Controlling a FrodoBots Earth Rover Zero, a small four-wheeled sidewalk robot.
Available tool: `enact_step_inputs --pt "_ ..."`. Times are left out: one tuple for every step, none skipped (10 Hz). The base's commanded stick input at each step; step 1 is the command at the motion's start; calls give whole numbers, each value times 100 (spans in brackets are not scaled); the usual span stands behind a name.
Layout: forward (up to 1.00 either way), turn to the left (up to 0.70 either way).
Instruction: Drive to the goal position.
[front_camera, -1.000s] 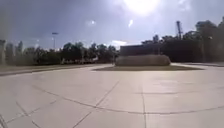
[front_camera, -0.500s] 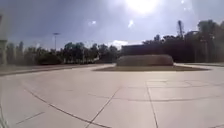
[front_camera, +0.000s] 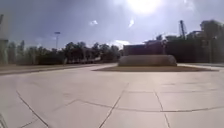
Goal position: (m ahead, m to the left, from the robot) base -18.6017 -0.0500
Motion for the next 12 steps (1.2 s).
enact_step_inputs --pt "70 0" --pt "70 0" --pt "70 0" --pt "70 0" --pt "70 0" --pt "70 0" --pt "70 0" --pt "70 0" --pt "70 0" --pt "70 0" --pt "70 0" --pt "70 0"
